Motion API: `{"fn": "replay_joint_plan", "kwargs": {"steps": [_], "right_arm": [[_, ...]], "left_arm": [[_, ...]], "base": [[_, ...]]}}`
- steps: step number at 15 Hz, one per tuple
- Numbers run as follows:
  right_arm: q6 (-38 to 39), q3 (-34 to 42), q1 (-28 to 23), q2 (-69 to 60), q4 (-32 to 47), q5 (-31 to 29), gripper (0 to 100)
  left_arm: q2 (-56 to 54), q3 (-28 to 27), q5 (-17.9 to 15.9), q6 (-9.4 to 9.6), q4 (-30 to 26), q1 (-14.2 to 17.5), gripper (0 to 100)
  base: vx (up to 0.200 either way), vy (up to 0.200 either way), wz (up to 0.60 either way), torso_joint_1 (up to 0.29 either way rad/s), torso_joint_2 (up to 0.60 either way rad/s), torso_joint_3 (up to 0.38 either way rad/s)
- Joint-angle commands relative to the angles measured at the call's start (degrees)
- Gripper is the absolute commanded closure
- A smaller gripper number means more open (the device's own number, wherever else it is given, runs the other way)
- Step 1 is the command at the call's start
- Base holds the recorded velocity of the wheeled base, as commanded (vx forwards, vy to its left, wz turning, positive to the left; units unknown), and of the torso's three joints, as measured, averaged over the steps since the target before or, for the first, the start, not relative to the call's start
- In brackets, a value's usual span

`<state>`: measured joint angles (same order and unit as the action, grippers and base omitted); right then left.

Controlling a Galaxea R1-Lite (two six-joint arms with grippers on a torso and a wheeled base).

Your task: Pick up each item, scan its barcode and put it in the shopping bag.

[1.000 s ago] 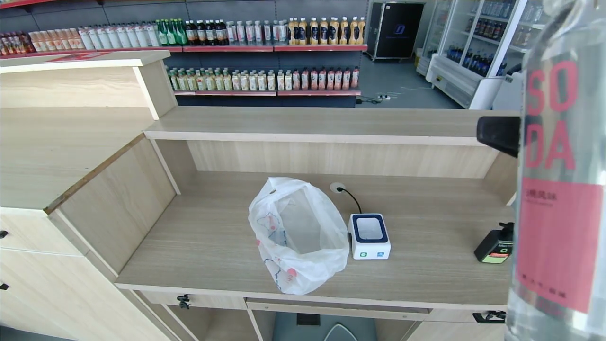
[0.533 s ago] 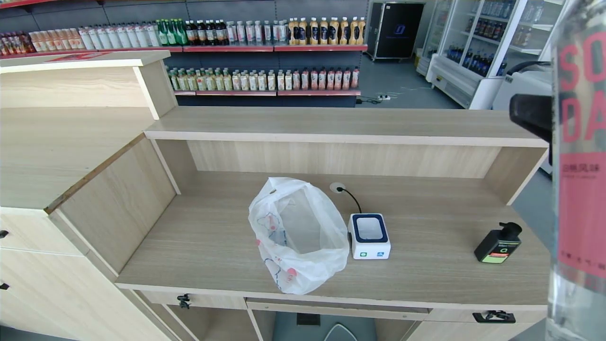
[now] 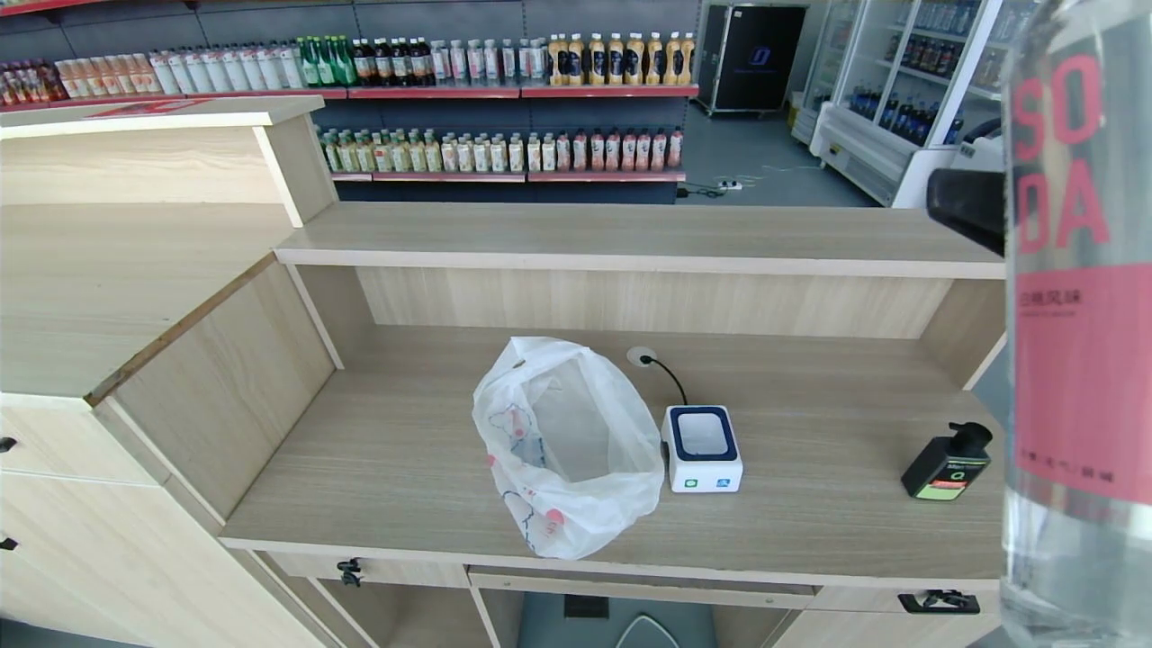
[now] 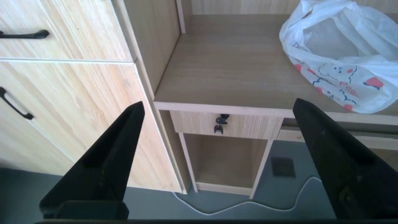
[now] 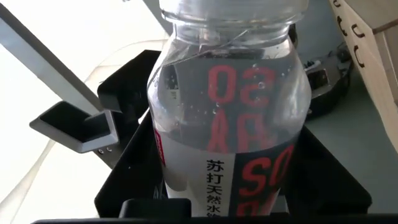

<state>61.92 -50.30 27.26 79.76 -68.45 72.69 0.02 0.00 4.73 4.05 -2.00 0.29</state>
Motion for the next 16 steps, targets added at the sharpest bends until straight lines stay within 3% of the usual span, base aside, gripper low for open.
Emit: {"fn": "replay_joint_plan", "kwargs": {"steps": [1, 4, 6, 11, 15, 16], "right_arm": [[0.0, 0.0, 0.2, 0.5, 0.0, 0.1, 100], [-0.7, 0.7, -0.2, 0.7, -0.5, 0.6, 100], [-4.0, 2.4, -3.5, 0.7, -0.5, 0.7, 100], [-29.6, 9.5, -27.5, 5.2, -0.1, 0.7, 100], [-33.6, 9.5, -37.7, 5.5, 2.2, 0.2, 100], [-36.3, 9.4, -40.9, 4.9, 10.0, -2.7, 100]], "left_arm": [[0.0, 0.0, 0.0, 0.0, 0.0, 0.1, 0], [0.0, 0.0, 0.0, 0.0, 0.0, 0.0, 0], [0.0, 0.0, 0.0, 0.0, 0.0, 0.0, 0], [0.0, 0.0, 0.0, 0.0, 0.0, 0.1, 0], [0.0, 0.0, 0.0, 0.0, 0.0, 0.0, 0], [0.0, 0.0, 0.0, 0.08, 0.0, 0.0, 0]], "base": [[0.0, 0.0, 0.0, 0.0, 0.0, 0.0], [0.0, 0.0, 0.0, 0.0, 0.0, 0.0], [0.0, 0.0, 0.0, 0.0, 0.0, 0.0], [0.0, 0.0, 0.0, 0.0, 0.0, 0.0], [0.0, 0.0, 0.0, 0.0, 0.0, 0.0], [0.0, 0.0, 0.0, 0.0, 0.0, 0.0]]}}
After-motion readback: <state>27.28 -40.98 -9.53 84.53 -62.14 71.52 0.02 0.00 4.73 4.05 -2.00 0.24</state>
